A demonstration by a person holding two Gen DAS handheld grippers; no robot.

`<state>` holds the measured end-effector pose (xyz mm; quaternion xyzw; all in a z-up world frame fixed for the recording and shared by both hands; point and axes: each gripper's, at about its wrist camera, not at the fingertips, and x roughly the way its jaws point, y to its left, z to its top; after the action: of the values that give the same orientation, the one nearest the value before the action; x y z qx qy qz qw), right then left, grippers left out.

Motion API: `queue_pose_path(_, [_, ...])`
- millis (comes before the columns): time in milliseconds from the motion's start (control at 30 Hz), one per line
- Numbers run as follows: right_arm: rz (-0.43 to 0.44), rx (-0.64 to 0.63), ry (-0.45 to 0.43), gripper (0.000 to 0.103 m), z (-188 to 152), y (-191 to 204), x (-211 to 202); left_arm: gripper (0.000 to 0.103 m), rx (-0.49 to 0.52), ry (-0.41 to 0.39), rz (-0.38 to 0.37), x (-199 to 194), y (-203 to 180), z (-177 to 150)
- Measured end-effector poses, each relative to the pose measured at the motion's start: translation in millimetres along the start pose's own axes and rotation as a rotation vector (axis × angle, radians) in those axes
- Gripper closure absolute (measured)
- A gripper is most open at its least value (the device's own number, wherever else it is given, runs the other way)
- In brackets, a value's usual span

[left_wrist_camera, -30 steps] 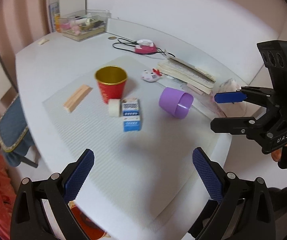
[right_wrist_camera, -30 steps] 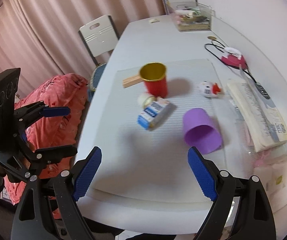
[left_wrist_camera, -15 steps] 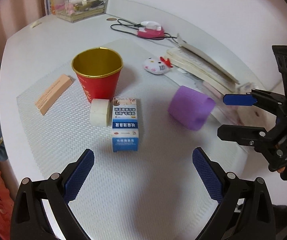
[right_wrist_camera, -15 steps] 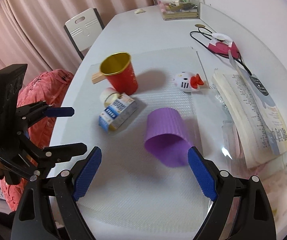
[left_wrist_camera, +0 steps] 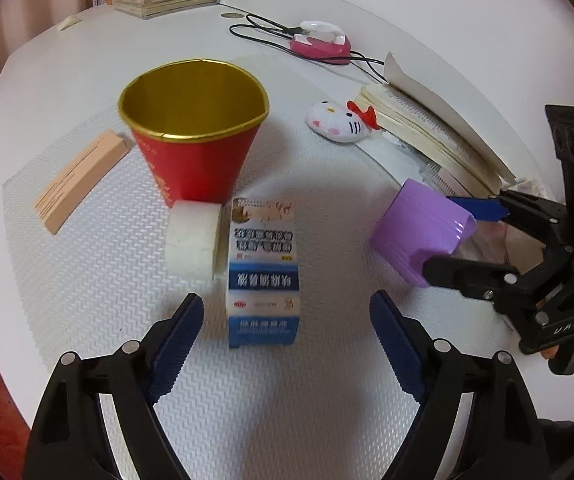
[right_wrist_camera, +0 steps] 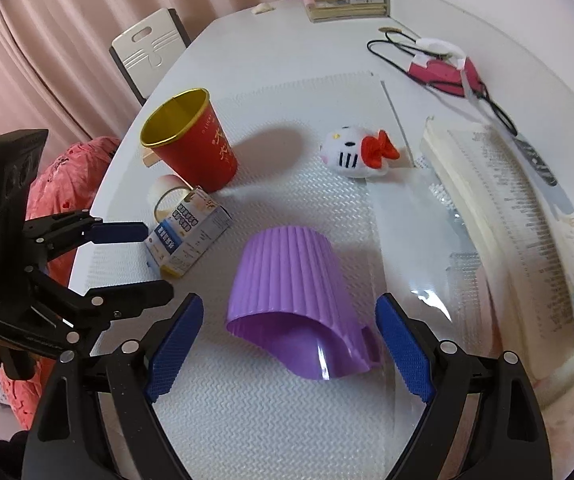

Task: Collect trash
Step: 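Grasp the blue-white medicine box with the left tool while the right tool grasps the purple cup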

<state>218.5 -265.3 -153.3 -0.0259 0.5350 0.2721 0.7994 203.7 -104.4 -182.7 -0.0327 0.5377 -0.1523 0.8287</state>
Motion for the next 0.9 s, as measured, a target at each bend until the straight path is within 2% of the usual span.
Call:
queue_pose_path(167, [0.023,-0.007,0.015,0.018,0,-1,9,0.033,-0.006,0.014,-0.011,7,3,4])
queue_pose_path(200, [0.025,-0.01,0.021,0.02,0,-1,11,0.035,-0.006,0.018,-0.014,9,4,5])
queue_pose_path(267, [0.035,-0.018,0.029,0.035,-1,-1,14,0.041,0.002,0.028,-0.013,12,4,5])
queue_pose_path(400, [0.056,-0.022,0.029,0.036,-2,-1,16,0.048,0.001,0.027,-0.01,13,7,5])
queue_pose_path(467, [0.058,-0.028,0.026,0.036,-2,0,16,0.059,-0.002,0.027,-0.004,13,9,6])
queue_pose_path(733, [0.083,-0.038,0.023,0.037,-3,-1,11,0.061,0.018,0.013,-0.013,7,2,-1])
queue_pose_path(900, [0.098,-0.061,0.013,0.037,-7,5,-6,0.061,0.032,-0.004,-0.014,-14,-7,-9])
